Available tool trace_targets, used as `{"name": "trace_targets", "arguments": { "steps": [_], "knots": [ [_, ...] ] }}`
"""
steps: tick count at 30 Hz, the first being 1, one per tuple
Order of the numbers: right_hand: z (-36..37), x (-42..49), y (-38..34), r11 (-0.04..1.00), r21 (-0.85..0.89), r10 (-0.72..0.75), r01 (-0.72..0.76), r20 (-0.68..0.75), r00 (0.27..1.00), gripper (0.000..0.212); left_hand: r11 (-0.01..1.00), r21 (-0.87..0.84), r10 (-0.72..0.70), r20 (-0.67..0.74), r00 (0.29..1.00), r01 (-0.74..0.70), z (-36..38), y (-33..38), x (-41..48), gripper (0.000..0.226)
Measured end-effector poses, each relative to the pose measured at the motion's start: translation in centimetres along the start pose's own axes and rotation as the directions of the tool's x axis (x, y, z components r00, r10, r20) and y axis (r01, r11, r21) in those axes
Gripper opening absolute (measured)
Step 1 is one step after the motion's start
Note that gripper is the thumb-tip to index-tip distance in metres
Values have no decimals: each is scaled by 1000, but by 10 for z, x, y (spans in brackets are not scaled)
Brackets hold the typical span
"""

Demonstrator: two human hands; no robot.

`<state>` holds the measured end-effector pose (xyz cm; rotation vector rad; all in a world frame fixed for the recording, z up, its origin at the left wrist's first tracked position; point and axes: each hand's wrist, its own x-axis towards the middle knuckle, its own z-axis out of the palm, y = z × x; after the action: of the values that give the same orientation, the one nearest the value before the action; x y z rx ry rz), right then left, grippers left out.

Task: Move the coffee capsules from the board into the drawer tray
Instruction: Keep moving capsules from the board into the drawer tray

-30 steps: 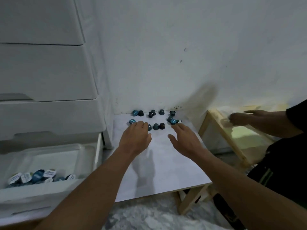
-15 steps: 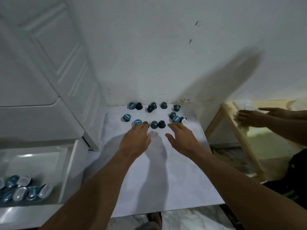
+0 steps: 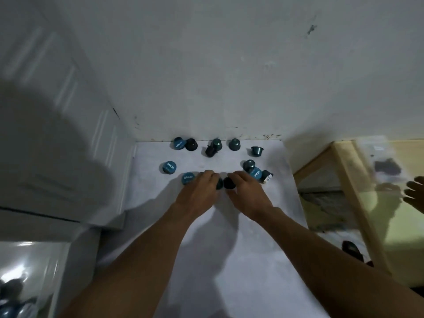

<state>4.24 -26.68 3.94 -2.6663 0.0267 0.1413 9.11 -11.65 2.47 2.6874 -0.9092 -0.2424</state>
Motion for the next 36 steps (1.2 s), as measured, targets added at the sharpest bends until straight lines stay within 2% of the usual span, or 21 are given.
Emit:
{"name": "trace_targets", "arguments": {
  "steps": [4, 10, 13, 20, 24, 29, 33, 36],
  "knots": [
    [10, 13, 13, 999, 31, 25, -26, 31, 999, 28, 998, 53, 33, 63, 997, -37, 7, -7, 17, 32],
    [12, 22, 19, 996, 83, 39, -43, 45, 998, 30, 985, 139, 89, 77, 993, -99, 4, -4, 34, 21],
    [13, 24, 20, 995, 89, 48, -53, 55, 997, 28, 988, 127, 78, 89, 993, -89, 5, -4, 34, 19],
    [5, 17, 20, 994, 59, 84, -88, 63, 994, 24, 993, 90, 81, 17, 997, -82, 0, -2, 24, 18],
    [-6, 6, 17, 997, 36, 74, -75, 24, 997, 25, 998, 55, 33, -59, 998, -29, -11, 6, 9, 24],
    [-24, -17, 8, 999, 37, 14, -12, -55, 998, 34, 988, -118, -113, -124, 986, 98, -30, 25, -19, 34],
    [-39, -47, 2, 997, 38, -58, 63, -106, 993, 46, 962, -209, -220, -205, 954, 176, -43, 47, -51, 39],
    [-49, -72, -7, 991, 61, -109, 117, -126, 986, 45, 932, -281, -305, -271, 913, 228, -48, 63, -78, 35]
  ]
}}
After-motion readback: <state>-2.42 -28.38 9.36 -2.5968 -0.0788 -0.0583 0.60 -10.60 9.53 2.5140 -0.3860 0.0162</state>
